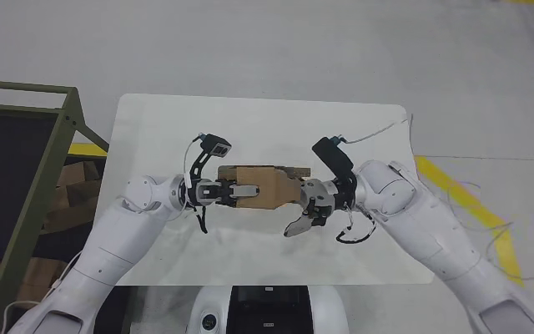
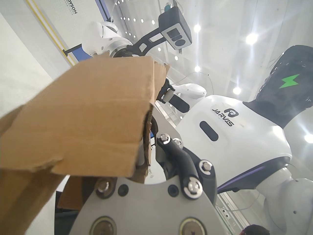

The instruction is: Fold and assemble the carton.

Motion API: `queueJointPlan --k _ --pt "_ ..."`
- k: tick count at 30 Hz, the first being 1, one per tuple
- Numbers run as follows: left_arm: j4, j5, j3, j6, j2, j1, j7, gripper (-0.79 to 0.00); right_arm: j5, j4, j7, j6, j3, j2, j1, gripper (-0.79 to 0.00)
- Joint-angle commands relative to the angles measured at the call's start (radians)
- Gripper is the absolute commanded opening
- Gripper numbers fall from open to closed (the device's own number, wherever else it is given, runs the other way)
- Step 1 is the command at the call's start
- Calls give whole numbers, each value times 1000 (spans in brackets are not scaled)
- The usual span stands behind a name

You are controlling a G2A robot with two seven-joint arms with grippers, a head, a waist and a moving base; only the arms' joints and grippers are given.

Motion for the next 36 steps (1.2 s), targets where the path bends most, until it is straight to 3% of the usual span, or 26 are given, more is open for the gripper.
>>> queueJointPlan --k 1,21,29,32,36 --pt "-1 -3 -4 -1 -1 2 1 -785 -3 -18 2 0 37 9 -26 0" --pt "-11 -5 -36 -8 -8 12 8 -785 -6 -129 5 0 249 73 -195 0" --pt "-14 -4 -51 -13 -10 18 13 -785 -35 -119 -7 0 409 103 -342 0" --pt "-11 28 -56 -27 -10 20 27 -785 -9 -97 6 10 411 109 -376 0" --pt "-14 85 -40 -56 -10 23 56 -785 42 -72 73 68 347 106 -341 0"
